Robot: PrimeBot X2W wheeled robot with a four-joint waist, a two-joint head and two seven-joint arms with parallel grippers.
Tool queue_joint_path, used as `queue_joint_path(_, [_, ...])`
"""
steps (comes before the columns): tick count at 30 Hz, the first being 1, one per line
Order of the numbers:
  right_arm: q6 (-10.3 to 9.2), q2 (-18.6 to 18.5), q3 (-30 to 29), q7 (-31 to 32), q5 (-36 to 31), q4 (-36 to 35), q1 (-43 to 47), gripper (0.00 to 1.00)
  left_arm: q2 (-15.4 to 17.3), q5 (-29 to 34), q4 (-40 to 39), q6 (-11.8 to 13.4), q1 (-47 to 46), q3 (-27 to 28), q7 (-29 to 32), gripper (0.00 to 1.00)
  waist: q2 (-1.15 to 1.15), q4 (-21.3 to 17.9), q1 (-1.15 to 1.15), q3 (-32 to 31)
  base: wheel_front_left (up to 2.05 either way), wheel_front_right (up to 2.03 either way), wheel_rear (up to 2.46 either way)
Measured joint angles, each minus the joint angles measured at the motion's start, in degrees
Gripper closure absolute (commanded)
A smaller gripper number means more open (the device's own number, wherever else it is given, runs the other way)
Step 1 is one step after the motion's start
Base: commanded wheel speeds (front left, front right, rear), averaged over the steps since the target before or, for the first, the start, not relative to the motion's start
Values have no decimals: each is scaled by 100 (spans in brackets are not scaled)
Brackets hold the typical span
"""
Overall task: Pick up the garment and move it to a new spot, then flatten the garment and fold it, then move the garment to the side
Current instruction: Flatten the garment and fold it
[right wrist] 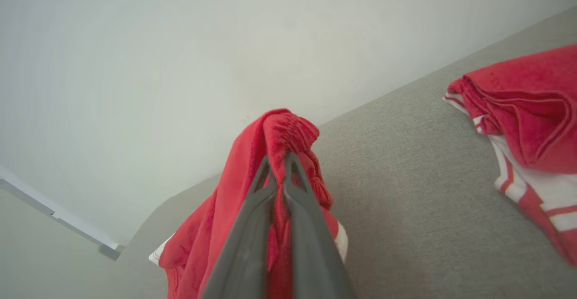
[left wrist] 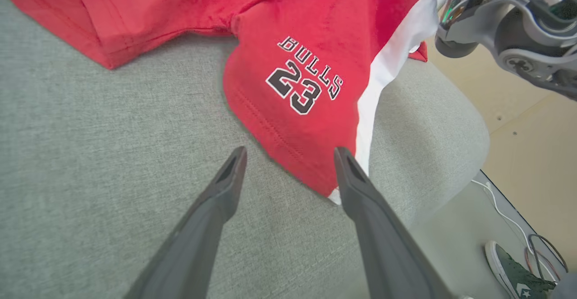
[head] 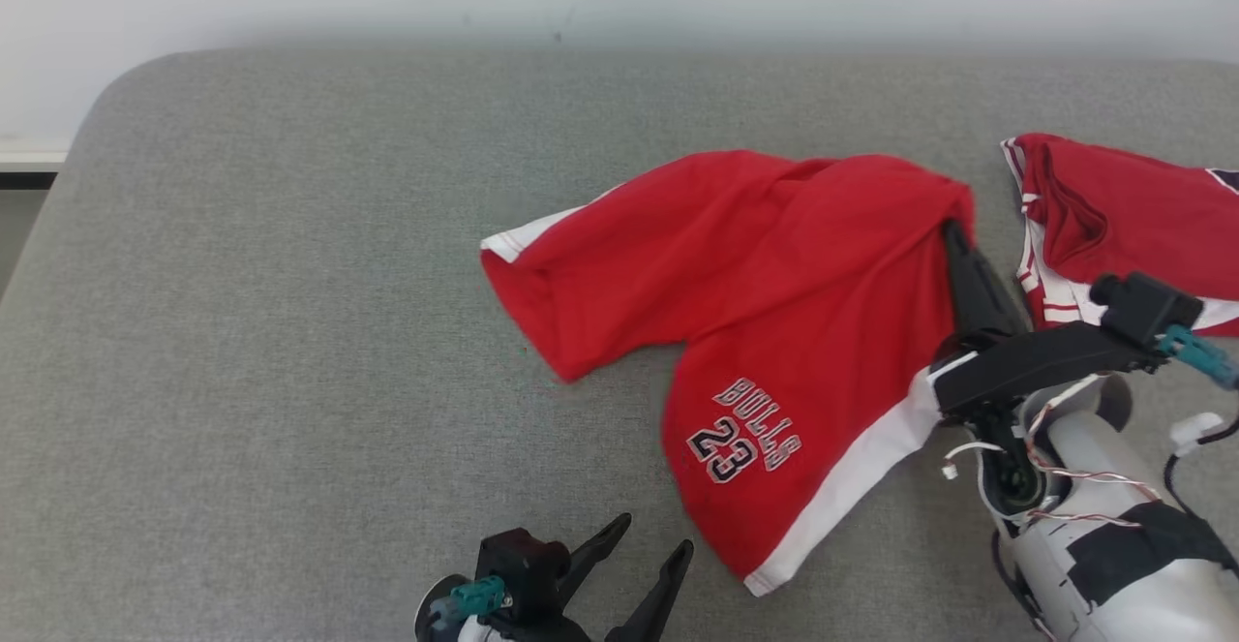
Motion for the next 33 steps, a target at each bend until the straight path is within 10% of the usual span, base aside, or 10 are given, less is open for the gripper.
queue_joint_path(32, [0, -27, -30, -304, -156, 20, -129, 100, -212, -1933, 704, -90, -1127, -943, 1399, 0, 0, -659, 0, 835, 0, 0, 0])
queue_joint_path(33, [0, -29, -30, -304, -157, 25, -129, 100, -216, -1969, 709, -90, -1139, -951, 1408, 25, 0, -662, 0, 839, 0, 0, 0])
